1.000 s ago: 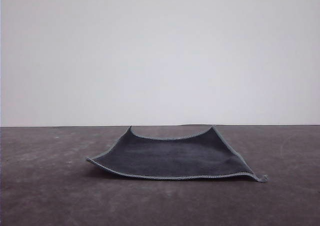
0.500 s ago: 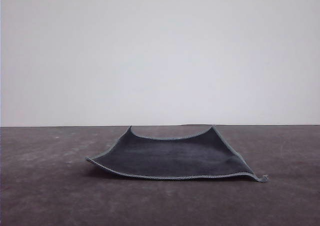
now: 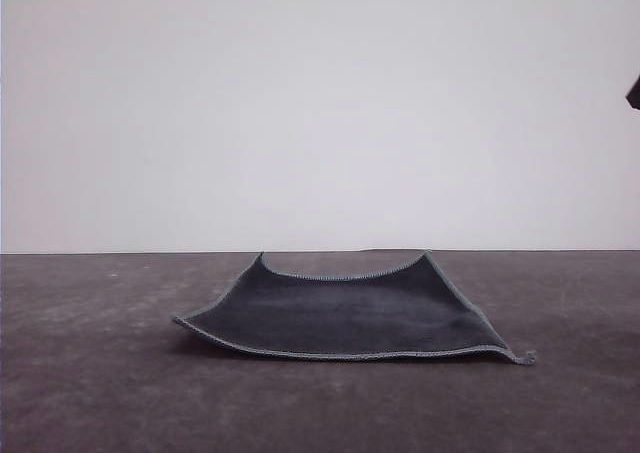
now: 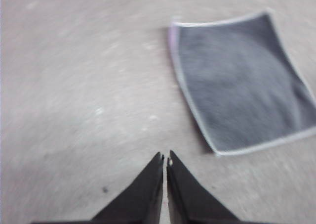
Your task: Fold clothes
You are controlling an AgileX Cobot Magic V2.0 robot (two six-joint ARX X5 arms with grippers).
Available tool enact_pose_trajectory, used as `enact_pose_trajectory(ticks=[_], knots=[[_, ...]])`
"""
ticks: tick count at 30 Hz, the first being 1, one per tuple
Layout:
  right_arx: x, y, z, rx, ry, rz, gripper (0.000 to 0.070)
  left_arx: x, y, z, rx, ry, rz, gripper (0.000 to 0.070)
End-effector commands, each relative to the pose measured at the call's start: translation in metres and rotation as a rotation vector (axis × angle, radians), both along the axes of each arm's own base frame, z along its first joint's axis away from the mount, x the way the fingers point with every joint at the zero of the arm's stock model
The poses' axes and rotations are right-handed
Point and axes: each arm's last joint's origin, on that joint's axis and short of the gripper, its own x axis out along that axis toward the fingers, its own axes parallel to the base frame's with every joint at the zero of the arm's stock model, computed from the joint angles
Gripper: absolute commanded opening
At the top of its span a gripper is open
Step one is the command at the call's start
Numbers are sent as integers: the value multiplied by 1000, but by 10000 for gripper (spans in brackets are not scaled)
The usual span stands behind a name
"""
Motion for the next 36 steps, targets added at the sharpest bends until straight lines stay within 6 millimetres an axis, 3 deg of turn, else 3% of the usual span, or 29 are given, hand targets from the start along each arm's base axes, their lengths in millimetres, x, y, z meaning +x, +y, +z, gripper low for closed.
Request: enact_pose_trajectory(ticks=[1, 5, 7, 10, 11, 19, 26, 31, 36], knots=[[1, 2, 6, -4, -36, 17, 7, 1, -2, 5, 25, -35, -44, 3], [0, 2, 6, -6, -36, 24, 11, 1, -2, 5, 22, -30, -51, 3], [0, 2, 6, -6, -37, 24, 73, 1, -2, 6, 18, -35, -53, 68], [0, 2, 6, -11, -40, 27, 343, 0, -3, 6, 1, -28, -58, 448], [0, 2, 6, -11, -40, 27, 356, 0, -3, 6, -3, -26, -55, 465], [-1, 2, 7, 2, -41, 20, 360, -1, -2, 5, -46, 13, -21, 473], [5, 3, 8, 86, 41, -33, 360, 4, -4, 2, -121, 92, 42, 429], [20, 8, 9, 108, 130, -50, 360, 18, -10, -1, -150, 188, 9, 431], [45, 14, 1, 84, 238, -50, 360, 45, -20, -8, -167, 236, -27, 430]])
